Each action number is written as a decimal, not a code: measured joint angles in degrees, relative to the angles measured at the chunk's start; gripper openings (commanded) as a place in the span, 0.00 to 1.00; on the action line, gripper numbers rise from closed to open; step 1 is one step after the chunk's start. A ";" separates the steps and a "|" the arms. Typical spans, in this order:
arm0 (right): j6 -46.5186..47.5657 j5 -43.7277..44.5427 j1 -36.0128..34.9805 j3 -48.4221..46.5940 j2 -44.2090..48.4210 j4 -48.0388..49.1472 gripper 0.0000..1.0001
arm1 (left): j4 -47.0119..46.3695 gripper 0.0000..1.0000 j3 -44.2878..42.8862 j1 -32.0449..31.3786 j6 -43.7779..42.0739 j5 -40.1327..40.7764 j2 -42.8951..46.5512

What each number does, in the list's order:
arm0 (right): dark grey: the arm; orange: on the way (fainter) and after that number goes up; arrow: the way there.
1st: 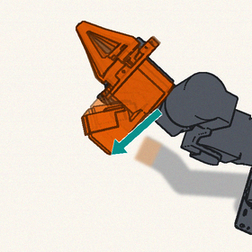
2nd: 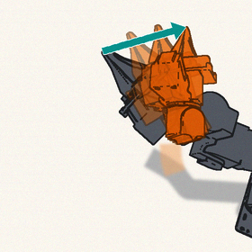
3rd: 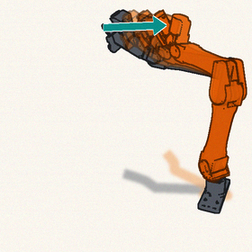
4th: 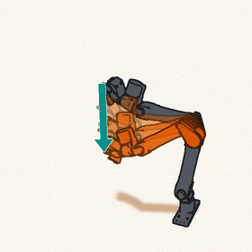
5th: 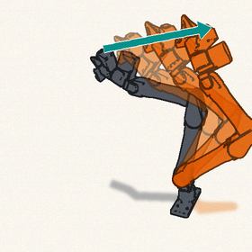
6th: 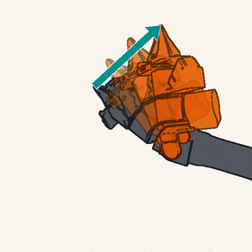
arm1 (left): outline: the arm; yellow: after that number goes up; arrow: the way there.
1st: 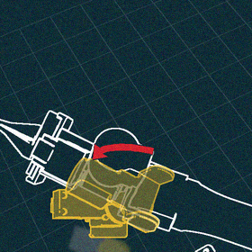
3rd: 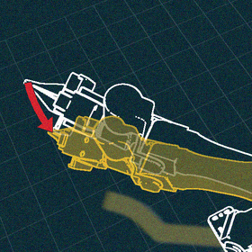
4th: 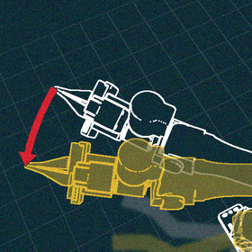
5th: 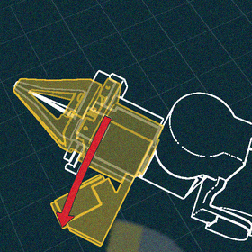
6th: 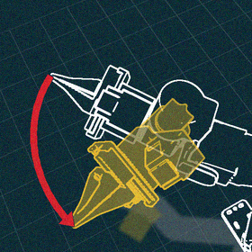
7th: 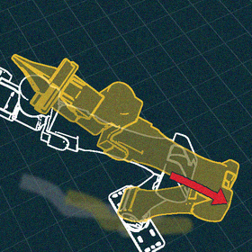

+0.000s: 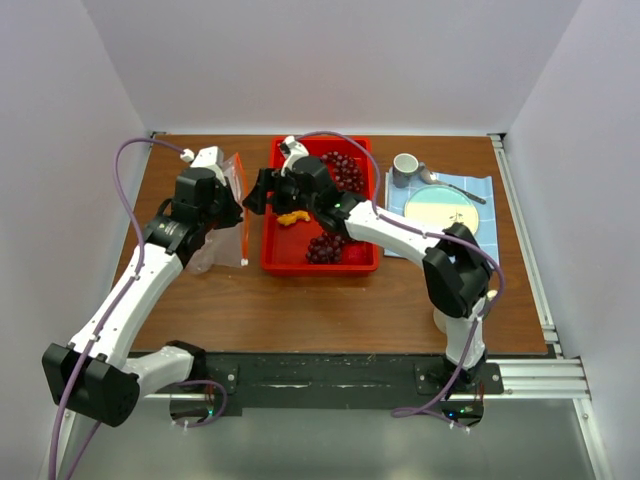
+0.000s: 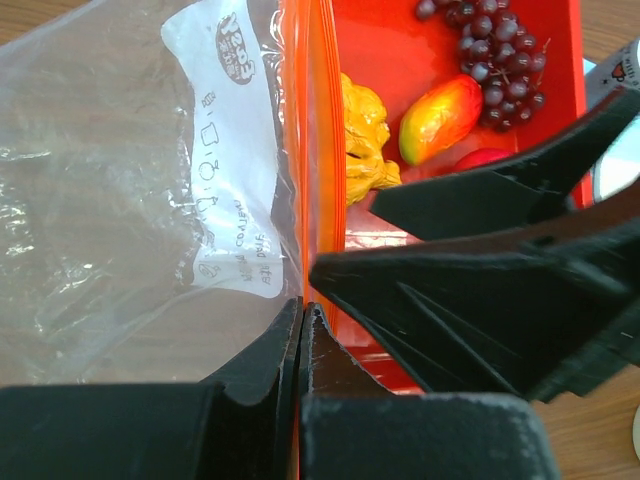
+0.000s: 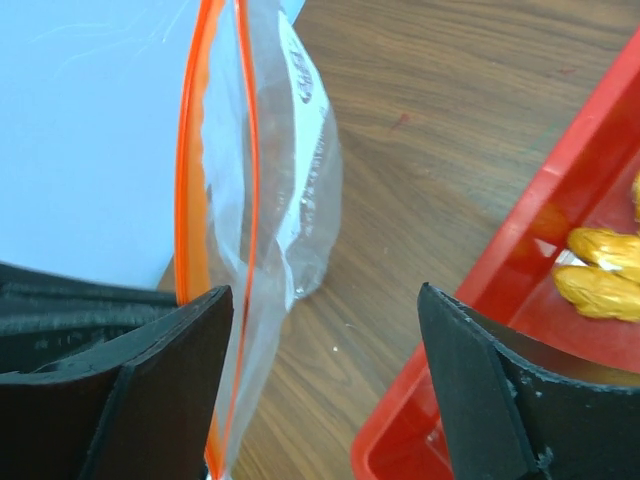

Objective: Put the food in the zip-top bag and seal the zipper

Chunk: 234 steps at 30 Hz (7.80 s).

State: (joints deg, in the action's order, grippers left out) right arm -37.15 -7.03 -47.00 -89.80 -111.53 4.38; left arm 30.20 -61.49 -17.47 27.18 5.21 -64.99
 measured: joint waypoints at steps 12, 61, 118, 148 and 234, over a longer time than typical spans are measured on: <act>0.13 5.60 -1.07 -5.33 -5.25 -1.40 0.19 | 1.38 0.00 -0.35 0.02 0.15 3.02 0.35; 14.69 17.55 6.71 -1.07 6.88 -16.13 0.90 | 1.46 0.00 -2.34 0.59 12.48 14.43 -7.69; -2.38 -4.48 6.23 -8.04 -3.10 -11.26 0.39 | -8.55 0.00 -2.56 0.59 11.96 -4.85 -8.52; 6.23 8.13 3.30 -15.78 -1.92 -25.42 0.94 | -5.03 0.00 -2.80 0.70 13.68 2.25 -9.07; -3.69 16.06 0.66 -19.06 -9.57 -13.66 0.72 | -4.44 0.00 -6.36 1.66 13.60 -3.58 -9.25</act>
State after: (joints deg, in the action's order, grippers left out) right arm -40.84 9.04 -46.35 -108.86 -121.10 -9.28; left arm 25.76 -67.85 -15.81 40.77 1.63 -74.24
